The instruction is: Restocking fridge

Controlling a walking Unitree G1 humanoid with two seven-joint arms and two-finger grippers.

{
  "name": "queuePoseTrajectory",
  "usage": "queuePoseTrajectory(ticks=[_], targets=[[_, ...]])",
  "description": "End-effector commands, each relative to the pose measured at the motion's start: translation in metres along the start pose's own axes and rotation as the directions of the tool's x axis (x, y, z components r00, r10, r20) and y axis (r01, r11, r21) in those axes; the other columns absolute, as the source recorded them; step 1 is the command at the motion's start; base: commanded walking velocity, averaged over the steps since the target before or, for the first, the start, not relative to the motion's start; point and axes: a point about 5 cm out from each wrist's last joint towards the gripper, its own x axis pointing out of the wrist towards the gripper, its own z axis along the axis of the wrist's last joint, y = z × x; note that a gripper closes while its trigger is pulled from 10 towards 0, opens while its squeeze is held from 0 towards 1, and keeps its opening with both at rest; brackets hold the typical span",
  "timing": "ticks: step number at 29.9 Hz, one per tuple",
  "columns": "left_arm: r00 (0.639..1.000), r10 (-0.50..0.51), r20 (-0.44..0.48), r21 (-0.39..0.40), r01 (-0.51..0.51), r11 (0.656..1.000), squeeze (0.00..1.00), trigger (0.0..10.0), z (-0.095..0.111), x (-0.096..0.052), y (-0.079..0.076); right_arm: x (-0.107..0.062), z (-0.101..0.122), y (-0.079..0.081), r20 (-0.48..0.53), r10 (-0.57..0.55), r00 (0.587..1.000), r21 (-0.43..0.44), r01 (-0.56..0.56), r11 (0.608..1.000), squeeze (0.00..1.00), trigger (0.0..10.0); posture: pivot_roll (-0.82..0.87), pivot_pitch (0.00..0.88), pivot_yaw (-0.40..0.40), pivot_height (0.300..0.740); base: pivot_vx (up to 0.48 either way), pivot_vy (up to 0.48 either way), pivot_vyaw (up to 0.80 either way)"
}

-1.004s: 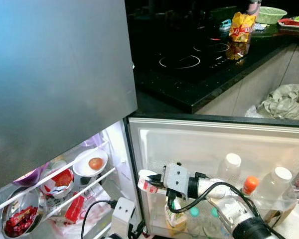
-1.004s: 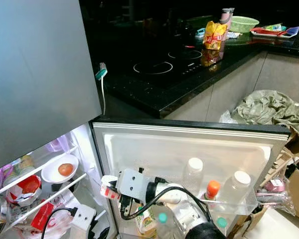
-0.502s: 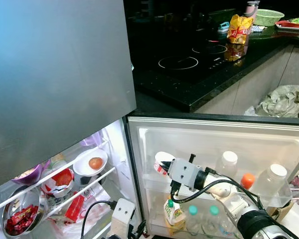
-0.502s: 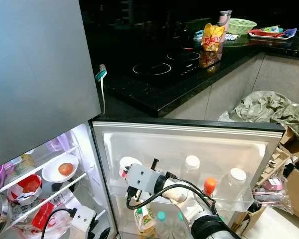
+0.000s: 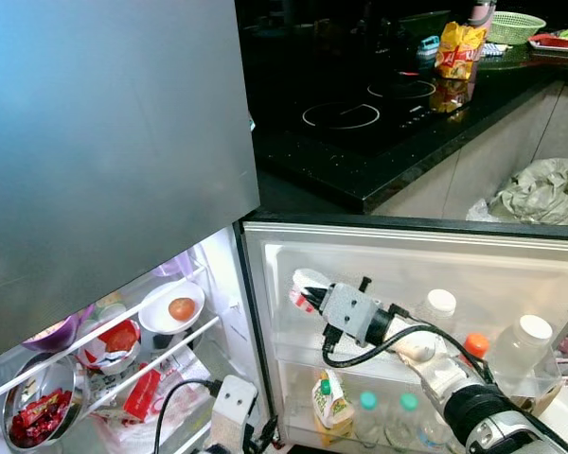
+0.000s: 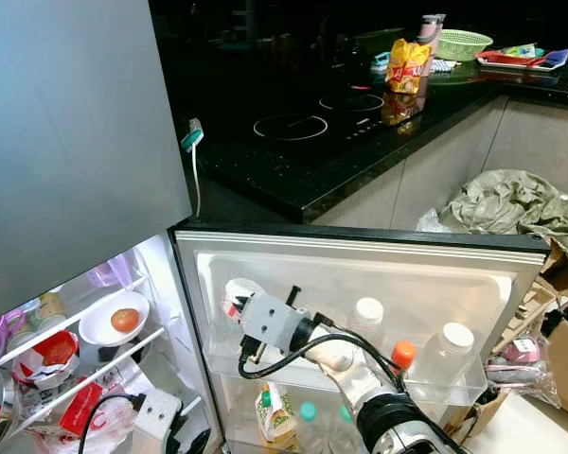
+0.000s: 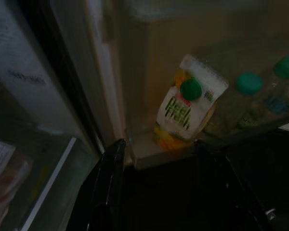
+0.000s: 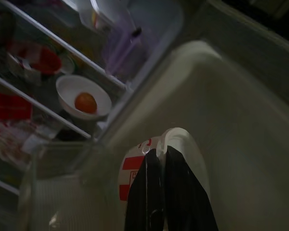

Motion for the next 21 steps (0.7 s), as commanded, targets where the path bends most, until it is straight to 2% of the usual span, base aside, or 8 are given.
queuePoseTrajectory(ticks=[1, 4, 7, 9, 14, 16, 18, 21], targets=[[0.999, -0.027, 0.027, 0.001, 0.027, 1.0, 0.0, 10.0, 0.004, -0.003, -0.002, 0.002, 0.001, 0.003, 0.002, 0.017, 1.0, -0.037, -0.017, 0.999, 0.0, 10.0, -0.06, 0.147, 0.035, 0.74, 0.0, 0.0, 0.0], [0.99, -0.084, 0.115, 0.019, 0.083, 0.996, 0.0, 10.0, 0.025, -0.003, -0.008, 0.001, -0.002, 0.009, -0.009, 0.043, 0.999, -0.091, -0.044, 0.995, 0.0, 10.0, -0.04, 0.154, 0.028, 0.74, 0.0, 0.0, 0.0], [0.986, -0.098, 0.135, 0.018, 0.097, 0.995, 0.0, 10.0, 0.029, -0.004, -0.009, 0.002, -0.003, 0.013, -0.016, 0.056, 0.998, -0.106, -0.057, 0.993, 0.0, 10.0, -0.04, 0.157, 0.027, 0.74, 0.0, 0.0, 0.0], [0.979, -0.126, 0.159, 0.019, 0.125, 0.992, 0.0, 10.0, 0.036, -0.007, -0.013, 0.003, -0.005, 0.024, -0.026, 0.092, 0.995, -0.142, -0.095, 0.985, 0.0, 10.0, -0.03, 0.16, 0.019, 0.74, 0.0, 0.0, 0.0], [0.976, -0.13, 0.172, 0.016, 0.129, 0.991, 0.0, 10.0, 0.04, -0.011, -0.014, 0.005, -0.006, 0.034, -0.025, 0.122, 0.992, -0.183, -0.125, 0.975, 0.0, 10.0, -0.03, 0.166, 0.017, 0.74, 0.0, 0.0, 0.0], [0.972, -0.14, 0.187, 0.009, 0.141, 0.99, 0.0, 10.0, 0.045, -0.02, -0.014, 0.003, -0.009, 0.047, -0.035, 0.167, 0.985, -0.271, -0.17, 0.947, 0.0, 10.0, -0.02, 0.167, 0.012, 0.74, 0.0, 0.0, 0.0], [0.972, -0.14, 0.187, 0.009, 0.141, 0.99, 0.0, 10.0, 0.045, -0.02, -0.014, 0.003, -0.009, 0.047, -0.035, 0.167, 0.985, -0.271, -0.17, 0.947, 0.0, 10.0, -0.02, 0.167, 0.012, 0.74, 0.0, 0.0, 0.0], [0.973, -0.145, 0.182, 0.024, 0.143, 0.989, 0.0, 10.0, 0.046, -0.028, -0.012, 0.001, -0.014, 0.053, -0.068, 0.19, 0.98, -0.276, -0.201, 0.94, 0.0, 10.0, -0.01, 0.166, 0.009, 0.74, 0.0, 0.0, 0.0]])
